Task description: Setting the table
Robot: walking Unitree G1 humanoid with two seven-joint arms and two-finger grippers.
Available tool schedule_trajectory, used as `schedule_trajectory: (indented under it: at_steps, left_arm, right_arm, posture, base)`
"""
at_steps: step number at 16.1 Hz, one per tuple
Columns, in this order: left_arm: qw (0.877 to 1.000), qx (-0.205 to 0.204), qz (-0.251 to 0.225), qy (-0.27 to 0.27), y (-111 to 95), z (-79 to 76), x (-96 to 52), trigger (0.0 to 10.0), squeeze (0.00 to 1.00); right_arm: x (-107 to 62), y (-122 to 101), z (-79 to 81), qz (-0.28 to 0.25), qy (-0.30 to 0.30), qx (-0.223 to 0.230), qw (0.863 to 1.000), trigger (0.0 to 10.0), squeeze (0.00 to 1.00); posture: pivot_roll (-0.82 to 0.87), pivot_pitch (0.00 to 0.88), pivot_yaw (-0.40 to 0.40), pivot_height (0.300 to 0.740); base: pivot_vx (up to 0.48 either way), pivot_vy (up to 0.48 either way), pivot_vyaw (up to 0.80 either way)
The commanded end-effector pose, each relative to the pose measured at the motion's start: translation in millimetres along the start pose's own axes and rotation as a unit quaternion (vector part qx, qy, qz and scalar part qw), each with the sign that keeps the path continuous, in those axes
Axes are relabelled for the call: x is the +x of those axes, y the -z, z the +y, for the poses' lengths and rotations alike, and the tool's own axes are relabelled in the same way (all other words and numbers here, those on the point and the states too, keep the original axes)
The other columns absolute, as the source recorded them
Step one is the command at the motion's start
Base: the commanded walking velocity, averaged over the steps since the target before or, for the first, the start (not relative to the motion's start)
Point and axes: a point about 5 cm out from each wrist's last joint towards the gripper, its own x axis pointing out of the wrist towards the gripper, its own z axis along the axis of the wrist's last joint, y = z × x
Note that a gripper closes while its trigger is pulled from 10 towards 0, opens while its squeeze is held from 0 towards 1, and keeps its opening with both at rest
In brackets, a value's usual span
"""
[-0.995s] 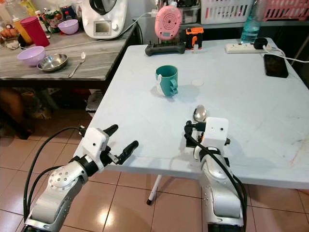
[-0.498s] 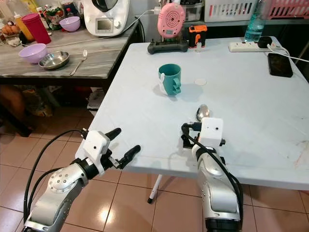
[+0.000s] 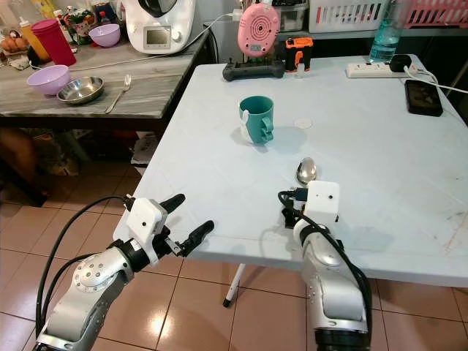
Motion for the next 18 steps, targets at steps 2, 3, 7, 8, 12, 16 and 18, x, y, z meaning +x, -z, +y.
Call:
schedule_trajectory:
  at_steps: [2, 3, 7, 8, 12, 16, 18]
  left_arm:
    - [1.000, 0.006, -0.007, 0.012, -2.8, -1.0, -3.4, 10.0, 0.00]
    - [1.000, 0.005, -0.009, 0.016, -3.0, -1.8, -3.2, 10.0, 0.00]
    - [0.999, 0.000, 0.005, 0.052, -1.6, -3.9, -2.4, 10.0, 0.00]
    - [0.998, 0.007, 0.011, 0.058, -0.7, -3.6, -2.8, 10.0, 0.00]
    - [0.998, 0.032, 0.025, 0.058, -0.3, 7.2, -2.9, 10.0, 0.00]
    - [0.997, 0.044, 0.044, 0.055, 0.7, 13.0, -1.1, 10.0, 0.00]
    - [0.997, 0.043, 0.043, 0.058, 0.6, 13.2, -1.3, 10.0, 0.00]
  right_arm:
    - [1.3, 12.4, 0.3, 0.039, -0.004, 0.008, 0.999, 0.0, 0.00]
    - [1.4, 13.4, 0.1, 0.043, -0.005, 0.009, 0.999, 0.0, 0.00]
    - [3.0, 16.4, -1.9, 0.061, -0.011, 0.007, 0.998, 0.0, 0.00]
    - [3.2, 16.0, -2.5, 0.061, -0.012, 0.007, 0.998, 0.0, 0.00]
    - [4.2, 14.5, -6.0, 0.063, -0.010, 0.005, 0.998, 0.0, 0.00]
    - [4.5, 16.5, -8.9, 0.067, -0.009, 0.005, 0.998, 0.0, 0.00]
    - [4.7, 16.9, -9.3, 0.070, -0.012, 0.004, 0.997, 0.0, 0.00]
  posture:
    - [-0.22, 0.095, 0.114, 0.740]
    - [-0.22, 0.095, 0.114, 0.740]
    - [-0.22, 0.096, 0.111, 0.740]
    - [-0.22, 0.096, 0.111, 0.740]
    - [-0.22, 0.096, 0.110, 0.740]
    - [-0.23, 0.092, 0.114, 0.740]
    - [-0.23, 0.090, 0.115, 0.740]
  base:
    - [0.000, 0.000, 0.00]
    - [0.000, 0.000, 0.00]
    - [0.000, 0.000, 0.00]
    - [0.000, 0.000, 0.00]
    - [0.000, 0.000, 0.00]
    - [0.000, 0.000, 0.00]
    - [0.000, 0.000, 0.00]
